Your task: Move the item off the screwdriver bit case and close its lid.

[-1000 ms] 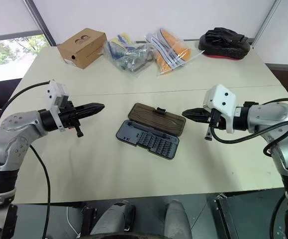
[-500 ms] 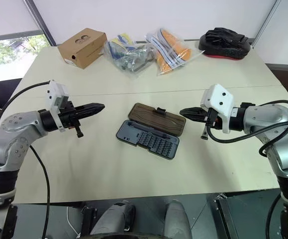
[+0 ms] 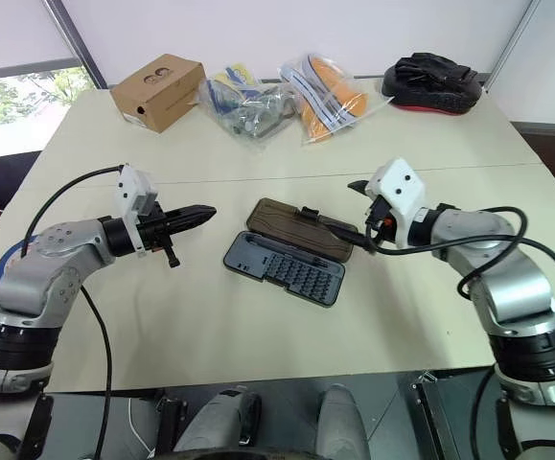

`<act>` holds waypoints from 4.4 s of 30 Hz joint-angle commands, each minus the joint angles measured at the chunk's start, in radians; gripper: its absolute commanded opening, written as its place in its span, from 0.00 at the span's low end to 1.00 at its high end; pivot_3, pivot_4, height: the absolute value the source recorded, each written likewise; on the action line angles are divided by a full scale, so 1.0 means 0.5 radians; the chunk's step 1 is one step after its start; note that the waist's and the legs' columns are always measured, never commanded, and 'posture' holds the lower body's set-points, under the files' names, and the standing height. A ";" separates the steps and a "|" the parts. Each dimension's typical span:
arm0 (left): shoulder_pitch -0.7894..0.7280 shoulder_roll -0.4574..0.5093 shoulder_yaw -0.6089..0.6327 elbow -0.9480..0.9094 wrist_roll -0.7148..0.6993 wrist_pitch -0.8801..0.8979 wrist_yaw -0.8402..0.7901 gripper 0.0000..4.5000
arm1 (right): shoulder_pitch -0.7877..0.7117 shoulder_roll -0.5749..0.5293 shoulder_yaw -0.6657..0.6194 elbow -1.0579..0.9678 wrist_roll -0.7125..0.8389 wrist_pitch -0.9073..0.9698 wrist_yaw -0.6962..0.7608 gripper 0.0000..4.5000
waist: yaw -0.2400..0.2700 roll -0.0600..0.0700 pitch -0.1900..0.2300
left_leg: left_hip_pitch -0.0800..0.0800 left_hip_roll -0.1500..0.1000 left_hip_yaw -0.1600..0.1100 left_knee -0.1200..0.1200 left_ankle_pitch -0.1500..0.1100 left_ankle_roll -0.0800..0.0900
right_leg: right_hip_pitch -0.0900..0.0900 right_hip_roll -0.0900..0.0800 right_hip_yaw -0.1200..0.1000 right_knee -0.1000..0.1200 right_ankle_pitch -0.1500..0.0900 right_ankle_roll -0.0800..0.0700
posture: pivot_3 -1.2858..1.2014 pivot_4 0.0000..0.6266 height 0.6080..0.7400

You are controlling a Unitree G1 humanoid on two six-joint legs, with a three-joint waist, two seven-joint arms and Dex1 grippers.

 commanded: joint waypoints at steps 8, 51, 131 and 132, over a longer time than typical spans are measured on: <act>-0.003 -0.097 -0.047 -0.033 0.090 -0.090 0.025 0.00 | -0.396 0.361 0.277 0.629 -0.409 0.295 -0.495 0.99 | -0.026 0.000 0.000 | 0.000 0.000 -0.001 -0.001 0.000 -0.001 | -0.001 0.000 0.000 0.001 0.000 0.000 | 0.52 0.24 1.00; 0.118 -0.139 -0.054 -0.097 0.238 -0.179 0.161 0.00 | -0.549 0.678 -0.001 0.350 -0.384 1.765 -0.836 0.01 | -0.052 0.001 -0.002 | -0.002 -0.005 -0.003 -0.001 0.000 -0.001 | -0.003 -0.001 0.000 0.002 0.000 0.000 | 0.52 0.24 1.00; 0.162 -0.205 -0.087 -0.103 0.321 -0.234 0.198 0.00 | -0.518 0.373 -0.065 0.446 1.978 1.941 -2.849 0.70 | -0.090 0.001 -0.003 | -0.003 -0.001 -0.001 -0.002 0.001 -0.001 | -0.004 -0.001 0.000 0.003 0.000 0.000 | 0.52 0.24 1.00; 0.163 -0.204 -0.088 -0.104 0.319 -0.235 0.200 0.00 | -0.517 0.372 -0.064 0.445 1.975 1.941 -2.845 0.59 | -0.090 0.001 -0.003 | -0.003 -0.001 -0.001 -0.002 0.001 -0.001 | -0.004 -0.001 0.000 0.003 0.000 0.000 | 0.52 0.24 1.00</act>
